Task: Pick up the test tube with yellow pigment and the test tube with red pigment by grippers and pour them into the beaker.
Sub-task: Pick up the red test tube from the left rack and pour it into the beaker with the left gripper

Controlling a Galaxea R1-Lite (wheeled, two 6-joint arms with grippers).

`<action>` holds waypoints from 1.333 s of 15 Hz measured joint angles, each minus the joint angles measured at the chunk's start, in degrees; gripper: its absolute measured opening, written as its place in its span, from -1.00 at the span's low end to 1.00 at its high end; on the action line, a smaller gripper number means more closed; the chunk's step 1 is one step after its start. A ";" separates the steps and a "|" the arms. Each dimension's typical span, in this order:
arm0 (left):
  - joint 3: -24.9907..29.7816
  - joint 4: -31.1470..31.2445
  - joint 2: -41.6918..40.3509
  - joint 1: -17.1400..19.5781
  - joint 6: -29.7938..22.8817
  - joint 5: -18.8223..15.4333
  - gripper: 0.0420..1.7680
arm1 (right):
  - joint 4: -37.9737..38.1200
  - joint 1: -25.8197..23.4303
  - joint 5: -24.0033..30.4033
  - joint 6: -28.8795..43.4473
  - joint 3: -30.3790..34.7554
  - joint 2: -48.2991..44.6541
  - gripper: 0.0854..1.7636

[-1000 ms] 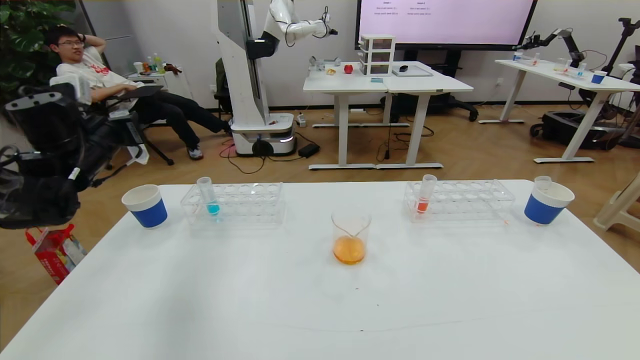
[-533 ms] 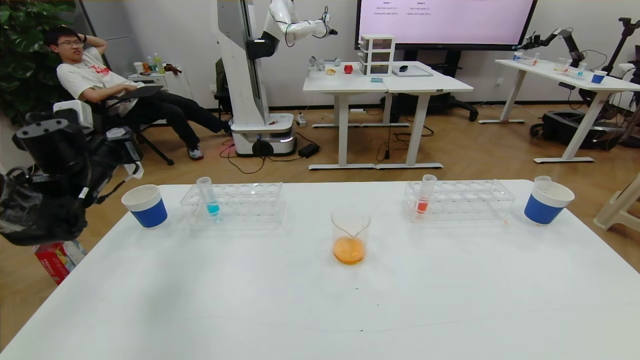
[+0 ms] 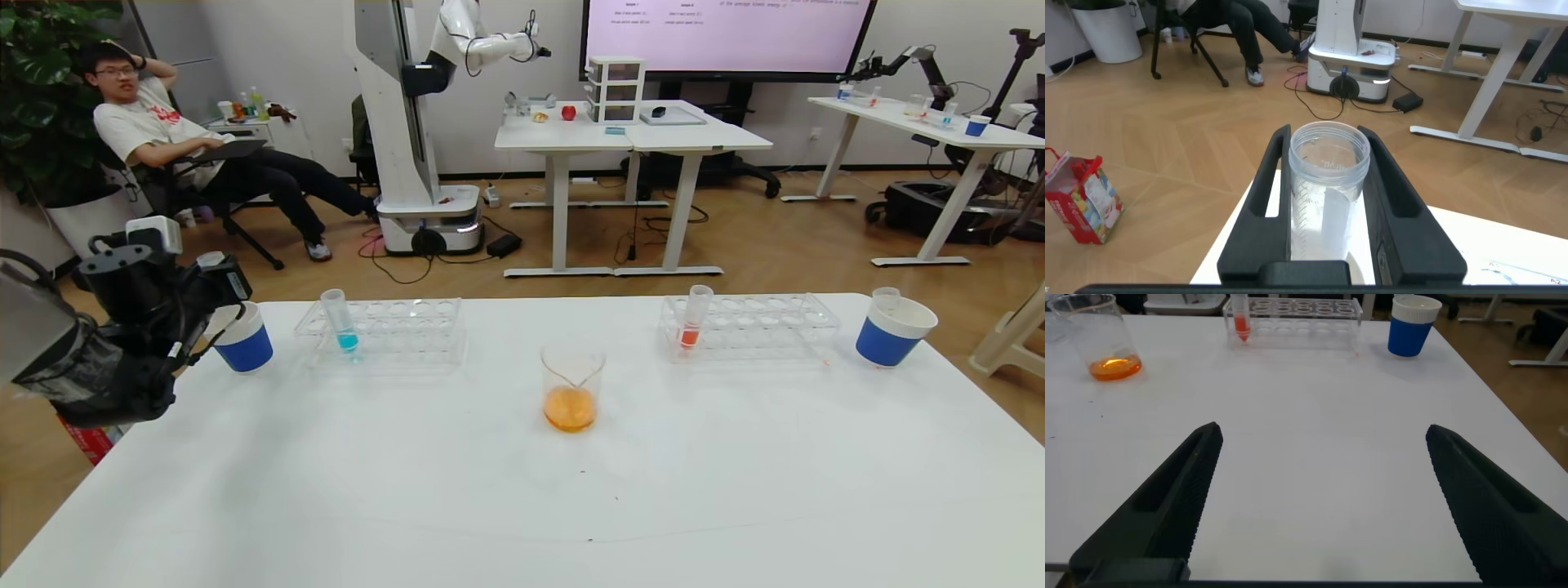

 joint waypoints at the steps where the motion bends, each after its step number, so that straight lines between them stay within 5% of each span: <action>1: -0.09 -0.29 0.72 0.04 -0.05 0.06 -0.43 | 0.00 0.00 0.00 0.00 0.00 0.00 0.97; 5: 0.20 -1.38 2.06 0.06 -0.05 0.15 -0.41 | -0.02 0.00 -0.01 0.00 0.00 0.00 0.97; 6: 0.30 -1.78 2.10 0.09 -0.05 0.13 -0.24 | 0.00 0.00 0.00 0.00 0.00 0.00 0.97; 8: 0.44 -2.00 2.06 0.09 -0.05 0.17 0.60 | 0.00 0.00 0.00 0.00 0.00 0.00 0.97; 10: 0.44 -2.04 1.68 0.09 -0.09 0.17 0.98 | 0.00 0.00 0.02 0.00 0.00 0.00 0.97; 15: -0.79 2.57 -3.75 -2.80 -0.37 0.24 0.98 | 0.00 0.02 0.00 0.00 0.00 0.00 0.97; 20: -1.24 10.92 -12.11 -17.26 -0.83 3.19 0.98 | 0.00 -0.02 0.00 0.00 0.00 0.00 0.97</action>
